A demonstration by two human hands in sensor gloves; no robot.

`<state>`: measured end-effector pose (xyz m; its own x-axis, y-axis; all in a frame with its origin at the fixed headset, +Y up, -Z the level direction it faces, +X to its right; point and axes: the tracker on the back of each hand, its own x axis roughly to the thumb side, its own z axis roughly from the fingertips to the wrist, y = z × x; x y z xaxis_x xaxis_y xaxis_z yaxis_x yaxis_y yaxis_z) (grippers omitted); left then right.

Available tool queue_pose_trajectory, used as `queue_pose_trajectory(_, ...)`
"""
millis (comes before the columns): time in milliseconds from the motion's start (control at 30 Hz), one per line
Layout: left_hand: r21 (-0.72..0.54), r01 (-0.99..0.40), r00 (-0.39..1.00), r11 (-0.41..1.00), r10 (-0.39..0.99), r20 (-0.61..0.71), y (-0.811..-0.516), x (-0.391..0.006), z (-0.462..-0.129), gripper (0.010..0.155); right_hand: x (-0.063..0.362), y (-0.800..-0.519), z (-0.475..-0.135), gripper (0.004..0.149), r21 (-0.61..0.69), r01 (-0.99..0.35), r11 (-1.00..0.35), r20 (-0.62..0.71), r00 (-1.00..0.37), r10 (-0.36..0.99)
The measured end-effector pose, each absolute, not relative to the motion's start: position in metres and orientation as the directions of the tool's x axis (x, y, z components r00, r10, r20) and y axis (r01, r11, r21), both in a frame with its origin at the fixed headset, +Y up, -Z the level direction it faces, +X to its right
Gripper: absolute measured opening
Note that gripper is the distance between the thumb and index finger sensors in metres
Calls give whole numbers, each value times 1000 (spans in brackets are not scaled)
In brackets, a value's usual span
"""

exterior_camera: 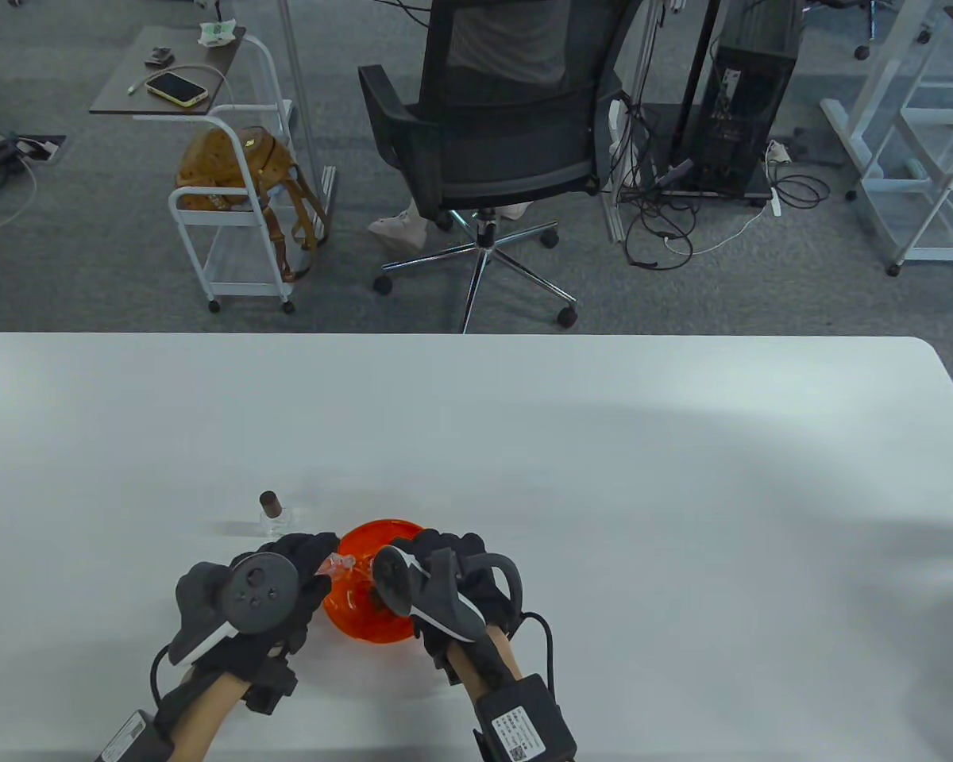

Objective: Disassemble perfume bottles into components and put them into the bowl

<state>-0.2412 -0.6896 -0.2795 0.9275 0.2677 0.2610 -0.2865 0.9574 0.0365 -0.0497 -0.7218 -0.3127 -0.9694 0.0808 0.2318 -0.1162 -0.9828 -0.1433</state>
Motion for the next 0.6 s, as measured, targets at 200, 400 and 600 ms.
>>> queue_pose_trajectory(200,31,-154,961,988,142,238,-680,-217,-293,55,-9,-695,-309,45,-222,-261,-940,183,-958,223)
queue_pose_trajectory(400,22,43,976,999,-47,210,-679,-175,-321,54,25,-686,-312,45,-249,-370,-895,127,-929,348)
queue_pose_trajectory(600,-20,236,953,971,-227,202,-699,-145,-342,53,34,-687,-314,46,-245,-367,-897,110,-930,351)
